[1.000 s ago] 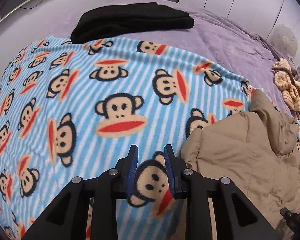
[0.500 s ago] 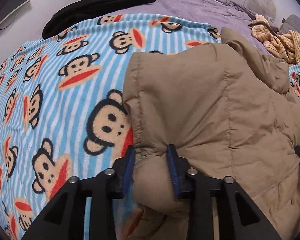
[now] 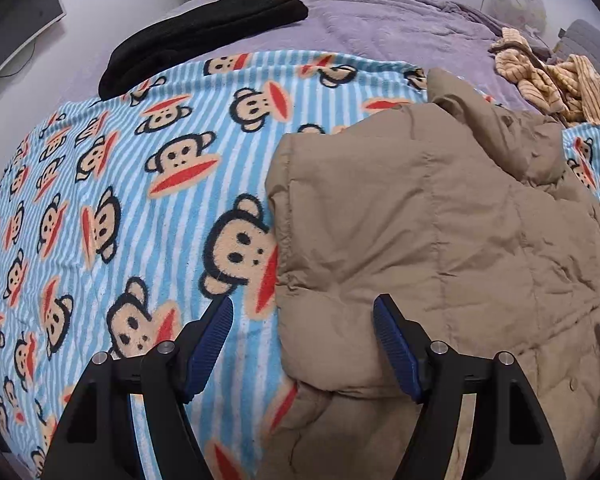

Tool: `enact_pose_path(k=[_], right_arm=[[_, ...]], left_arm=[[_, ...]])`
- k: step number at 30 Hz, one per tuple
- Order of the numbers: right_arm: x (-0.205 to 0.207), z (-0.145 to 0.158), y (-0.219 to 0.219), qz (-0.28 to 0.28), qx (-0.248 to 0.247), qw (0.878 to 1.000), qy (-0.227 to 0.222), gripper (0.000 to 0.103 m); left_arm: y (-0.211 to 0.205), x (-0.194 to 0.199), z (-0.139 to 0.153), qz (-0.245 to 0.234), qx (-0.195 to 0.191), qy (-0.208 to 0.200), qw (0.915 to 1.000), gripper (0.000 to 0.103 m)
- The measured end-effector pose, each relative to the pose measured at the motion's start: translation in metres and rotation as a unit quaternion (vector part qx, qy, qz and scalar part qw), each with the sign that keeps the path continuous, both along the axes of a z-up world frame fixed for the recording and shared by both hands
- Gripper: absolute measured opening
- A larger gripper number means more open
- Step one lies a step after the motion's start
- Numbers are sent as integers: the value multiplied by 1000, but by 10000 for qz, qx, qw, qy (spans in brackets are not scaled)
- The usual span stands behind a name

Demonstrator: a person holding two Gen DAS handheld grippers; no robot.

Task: Fold large clothes

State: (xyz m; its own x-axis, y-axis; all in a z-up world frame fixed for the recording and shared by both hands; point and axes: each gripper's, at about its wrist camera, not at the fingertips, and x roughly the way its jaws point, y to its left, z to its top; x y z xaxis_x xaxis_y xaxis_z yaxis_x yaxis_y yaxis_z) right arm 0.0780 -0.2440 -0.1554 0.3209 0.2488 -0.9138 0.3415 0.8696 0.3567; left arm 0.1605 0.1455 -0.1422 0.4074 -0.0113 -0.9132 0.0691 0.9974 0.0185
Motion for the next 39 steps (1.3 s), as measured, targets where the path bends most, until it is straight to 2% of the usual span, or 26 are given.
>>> enact_pose_path(k=[4,5,6,9,10,12,14,18,20,22,25,28,31,32,39], right_arm=[[-24,3,-1,-160,226,9996,99,12],[-29,3,1,-190,262,9994,121,12],[-33,3,3,-219,298,9992,137,12],[-47,6,5,-306,414,9986,146,14],[-51,7,6,-341,454,9983,145,17],[-60,9,7,-445,522,9976,128,32],[-69,14,7,-543,510,9972,87,51],[-80,22,4,-675,501,9964,57,58],[-87,24,-1,-743,573,9956,9,72],[-94,26,-8,-812,625,9947,-82,80],[-101,24,-25,-879,717,9934,-165,81],[-102,20,-49,-946,899,9912,-217,91],[-101,19,-78,-951,985,9902,-271,92],[-100,19,-91,-947,1011,9899,-287,102],[-92,20,-180,-1144,1305,9840,-409,103]], left_arm=[[-20,-15,10,-332,11,32,9994,74],[-25,-19,12,-417,-1,9,9991,85],[-30,-24,14,-501,-32,-2,9987,103],[-44,-36,22,-764,-140,-126,9969,103],[-49,-39,23,-864,-124,-101,9961,103],[-58,-43,25,-1023,-147,-34,9946,103],[-65,-46,25,-1142,-256,59,9931,103],[-75,-46,19,-1168,-349,267,9922,103],[-82,-45,12,-1161,-264,367,9922,103],[-89,-46,8,-1142,-132,396,9926,103],[-102,-49,7,-1069,-138,485,9930,103],[-122,-54,11,-990,-213,535,9934,103],[-151,-59,16,-933,-232,522,9940,103],[-162,-61,18,-915,-241,512,9942,103],[-236,-66,22,-943,-316,590,9933,103]])
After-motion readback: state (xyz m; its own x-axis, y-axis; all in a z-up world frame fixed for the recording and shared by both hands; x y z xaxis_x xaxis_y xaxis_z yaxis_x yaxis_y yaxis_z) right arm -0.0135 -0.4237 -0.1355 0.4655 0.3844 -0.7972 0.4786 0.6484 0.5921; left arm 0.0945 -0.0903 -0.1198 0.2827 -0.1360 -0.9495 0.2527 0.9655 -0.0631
